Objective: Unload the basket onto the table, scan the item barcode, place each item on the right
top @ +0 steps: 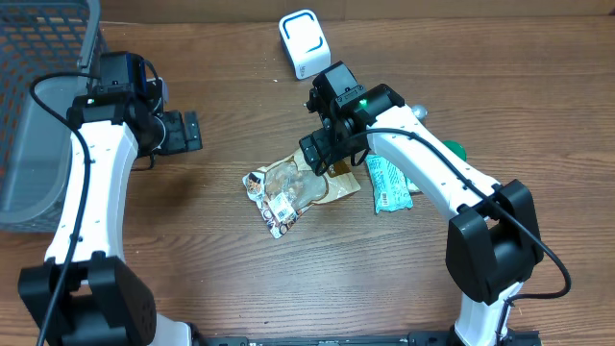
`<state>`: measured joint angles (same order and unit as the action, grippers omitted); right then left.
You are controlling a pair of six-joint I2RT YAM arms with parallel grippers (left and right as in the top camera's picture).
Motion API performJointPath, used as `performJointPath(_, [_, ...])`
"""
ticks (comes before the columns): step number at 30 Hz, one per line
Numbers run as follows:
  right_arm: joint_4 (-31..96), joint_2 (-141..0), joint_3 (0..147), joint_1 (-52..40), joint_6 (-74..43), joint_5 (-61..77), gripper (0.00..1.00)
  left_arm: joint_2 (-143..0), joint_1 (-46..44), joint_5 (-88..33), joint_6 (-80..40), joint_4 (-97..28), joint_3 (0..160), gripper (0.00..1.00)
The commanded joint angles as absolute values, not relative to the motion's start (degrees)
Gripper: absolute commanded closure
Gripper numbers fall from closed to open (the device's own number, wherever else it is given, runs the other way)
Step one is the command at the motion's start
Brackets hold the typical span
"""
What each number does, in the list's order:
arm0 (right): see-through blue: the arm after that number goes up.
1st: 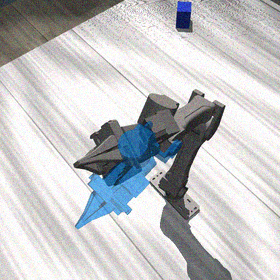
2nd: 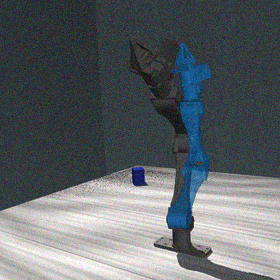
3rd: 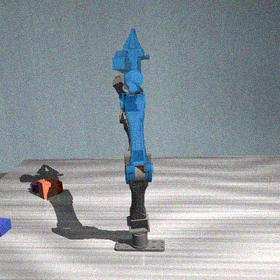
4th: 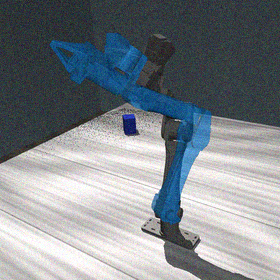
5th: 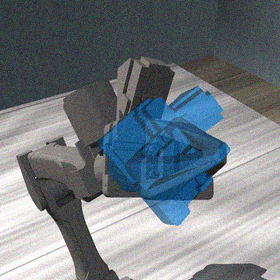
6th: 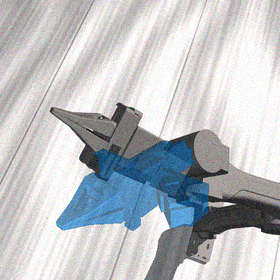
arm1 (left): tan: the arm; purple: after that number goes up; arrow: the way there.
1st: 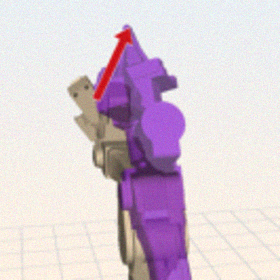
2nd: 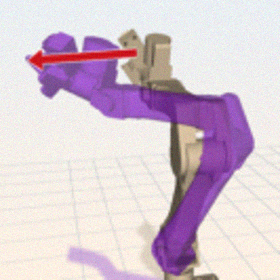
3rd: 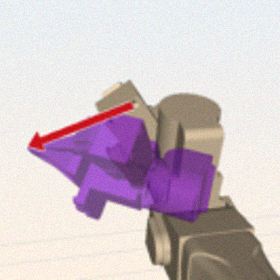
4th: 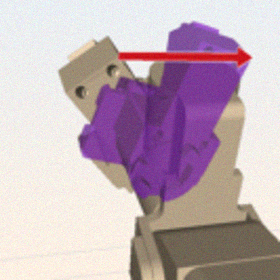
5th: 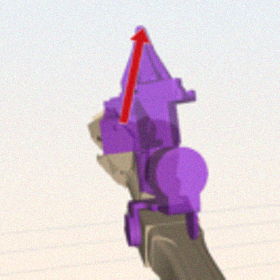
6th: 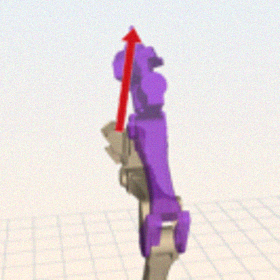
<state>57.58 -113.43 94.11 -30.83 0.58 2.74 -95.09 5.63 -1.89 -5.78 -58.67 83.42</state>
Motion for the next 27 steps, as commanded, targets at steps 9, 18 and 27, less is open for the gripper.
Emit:
performJointPath(9, [57.23, -114.06, 93.80, -30.72, 0.19, 2.61, 0.00, -78.50, 4.75, -2.39, -5.13, -58.50, 84.05, 0.01])
performJointPath(18, [57.23, -114.06, 93.80, -30.72, 0.19, 2.61, 0.00, -68.58, 4.86, -0.49, -5.15, -62.61, 84.03, 0.00])
performJointPath(27, [57.23, -114.06, 93.80, -30.72, 0.19, 2.61, 0.00, -64.31, 4.86, -4.51, -5.32, -77.06, 84.03, 0.00])
